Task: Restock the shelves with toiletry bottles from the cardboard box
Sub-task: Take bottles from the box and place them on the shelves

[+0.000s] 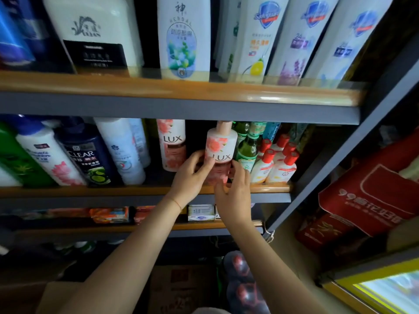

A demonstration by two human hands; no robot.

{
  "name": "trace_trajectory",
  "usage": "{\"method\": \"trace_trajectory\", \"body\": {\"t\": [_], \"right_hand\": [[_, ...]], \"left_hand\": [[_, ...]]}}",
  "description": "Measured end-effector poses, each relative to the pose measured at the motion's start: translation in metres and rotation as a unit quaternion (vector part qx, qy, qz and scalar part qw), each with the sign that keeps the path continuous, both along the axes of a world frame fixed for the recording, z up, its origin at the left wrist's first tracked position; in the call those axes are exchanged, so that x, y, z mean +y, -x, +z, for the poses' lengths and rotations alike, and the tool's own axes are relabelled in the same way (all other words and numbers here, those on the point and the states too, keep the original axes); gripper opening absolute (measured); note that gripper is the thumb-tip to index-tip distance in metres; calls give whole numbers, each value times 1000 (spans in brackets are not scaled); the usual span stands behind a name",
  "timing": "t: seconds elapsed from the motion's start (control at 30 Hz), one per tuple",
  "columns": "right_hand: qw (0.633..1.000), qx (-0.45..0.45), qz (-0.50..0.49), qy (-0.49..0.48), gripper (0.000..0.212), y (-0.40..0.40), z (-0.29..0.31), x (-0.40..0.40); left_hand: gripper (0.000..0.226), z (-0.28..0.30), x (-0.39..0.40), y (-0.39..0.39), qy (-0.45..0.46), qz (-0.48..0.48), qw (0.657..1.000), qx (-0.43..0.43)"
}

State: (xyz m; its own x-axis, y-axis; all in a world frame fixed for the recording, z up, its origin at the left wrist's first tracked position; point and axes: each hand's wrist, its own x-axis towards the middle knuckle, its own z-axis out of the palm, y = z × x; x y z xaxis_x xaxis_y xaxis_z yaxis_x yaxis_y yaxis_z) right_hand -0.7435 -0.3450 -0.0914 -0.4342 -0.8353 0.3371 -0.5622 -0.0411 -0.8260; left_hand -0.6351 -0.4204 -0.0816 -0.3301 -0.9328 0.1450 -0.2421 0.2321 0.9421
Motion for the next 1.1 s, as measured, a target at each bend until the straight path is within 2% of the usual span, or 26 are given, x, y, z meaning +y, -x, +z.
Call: {"method": "trace_trajectory", "body": {"t": [0.03,0.1,0.17,0.2,0.27,0.33,0.43,0.53,0.63,0.7,0.8,0.87,0.93,1.0,1.1], "right_hand": [[1000,6,-8,17,41,-1,0,0],[999,22,4,50,21,-6,-1,-1],[997,8,63,43,12,-17,4,-4],[994,-19,107,17,15,-26,9,-7],[976,-108,182,-38,31,-44,20,-17],[954,-207,204,-74,44,-60,29,-30],[936,-284,184,-101,52,-71,37,-48],[928,-307,184,-109,53,-70,41,-59],[934,-277,201,-107,44,-69,41,-53],[953,-213,193,-93,40,-67,34,-37],[990,-72,113,-36,34,-60,19,-10],[998,-38,41,27,31,-52,18,2],[997,-24,-23,72,35,-42,26,7],[996,-4,-56,72,47,-29,36,5],[997,54,-52,29,70,-9,58,-6]], "left_hand": [[19,-1,1,-3,36,53,998,7],[14,-4,1,-14,115,201,972,30],[21,-7,-6,-29,131,298,944,50],[32,-7,-11,-35,115,311,942,52],[64,-6,-26,-41,67,281,956,44],[83,1,-40,-40,12,241,968,72],[79,9,-60,-39,-49,198,972,119],[73,9,-72,-45,-82,142,981,107],[59,7,-69,-51,-83,106,982,133],[50,5,-57,-52,-85,78,978,171],[54,0,-37,-50,-79,59,980,174],[57,-4,-29,-49,-76,45,982,167],[64,-2,-24,-50,-74,42,983,162],[64,2,-21,-50,-69,44,985,152],[40,9,-18,-50,-66,51,986,144]]}}
